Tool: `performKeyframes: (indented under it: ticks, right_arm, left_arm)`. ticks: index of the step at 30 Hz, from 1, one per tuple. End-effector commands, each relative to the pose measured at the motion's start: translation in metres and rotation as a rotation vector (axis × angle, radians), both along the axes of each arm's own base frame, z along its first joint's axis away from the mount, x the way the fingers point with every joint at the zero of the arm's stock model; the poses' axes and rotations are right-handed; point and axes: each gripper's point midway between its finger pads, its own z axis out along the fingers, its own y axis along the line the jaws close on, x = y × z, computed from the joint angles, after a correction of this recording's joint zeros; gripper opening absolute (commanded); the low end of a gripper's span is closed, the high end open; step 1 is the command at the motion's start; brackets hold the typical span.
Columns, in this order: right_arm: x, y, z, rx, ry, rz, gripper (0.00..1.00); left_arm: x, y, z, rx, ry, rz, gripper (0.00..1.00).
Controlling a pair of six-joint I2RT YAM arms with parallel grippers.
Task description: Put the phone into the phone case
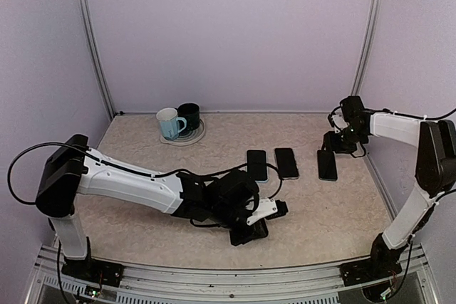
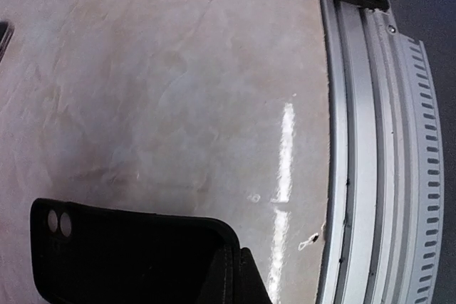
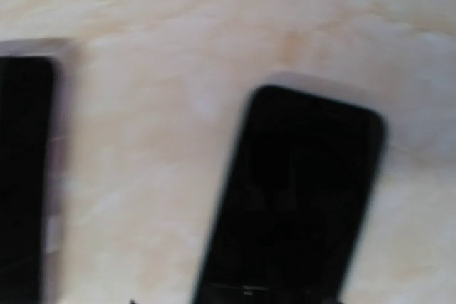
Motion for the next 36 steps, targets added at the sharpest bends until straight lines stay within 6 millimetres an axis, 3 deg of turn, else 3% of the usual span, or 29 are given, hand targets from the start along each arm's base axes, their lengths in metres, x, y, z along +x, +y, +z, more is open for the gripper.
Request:
performKeyframes:
  ticks: [1,4,9,12,15,17,21,24,26,28,31,36]
  right_arm:
    - [0.013,-0.025,-0.017,-0.067,0.027,-0.075,0.58]
    - [0.017,-0.027,-0.035,-0.076,0.073,-0.081,0.69]
    - [0.019,-0.036,-0.062,-0.112,0.139,-0.117,0.84]
    - [0.021,-0.038,-0.07,-0.119,0.165,-0.128,0.88]
    - [0.023,-0.036,-0.074,-0.109,0.176,-0.127,0.9]
    - [0.024,-0.035,-0.079,-0.108,0.192,-0.13,0.9]
    - [0.021,-0.034,-0.091,-0.104,0.233,-0.127,0.9]
    - [0.016,-0.028,-0.097,-0.074,0.258,-0.115,0.89]
    - [0.015,-0.026,-0.096,-0.066,0.258,-0.115,0.91]
    - [0.015,-0.025,-0.095,-0.065,0.257,-0.114,0.92]
    - [0.01,-0.023,-0.099,-0.072,0.279,-0.105,0.9]
    - [-0.001,-0.02,-0.106,-0.081,0.318,-0.093,0.75]
  left_arm:
    - [-0.025,-0.036,0.002,-0.014,-0.103,-0.256,0.0]
    - [-0.014,-0.045,-0.016,0.061,-0.105,-0.244,0.0]
    - [-0.005,-0.039,-0.052,0.155,-0.113,-0.234,0.0]
    - [-0.007,-0.038,-0.056,0.167,-0.109,-0.247,0.17]
    - [-0.01,-0.042,-0.047,0.135,-0.102,-0.26,0.41]
    - [-0.01,-0.048,-0.032,0.083,-0.09,-0.252,0.5]
    - [0.003,-0.058,0.012,-0.061,-0.028,-0.167,0.59]
    - [0.023,-0.045,0.044,-0.152,0.056,-0.088,0.6]
    - [0.043,-0.03,0.056,-0.196,0.098,-0.013,0.6]
    - [0.067,-0.007,0.055,-0.197,0.096,0.093,0.58]
    - [0.092,0.021,0.03,-0.098,0.065,0.209,0.49]
    - [0.082,0.03,-0.025,0.078,0.063,0.191,0.33]
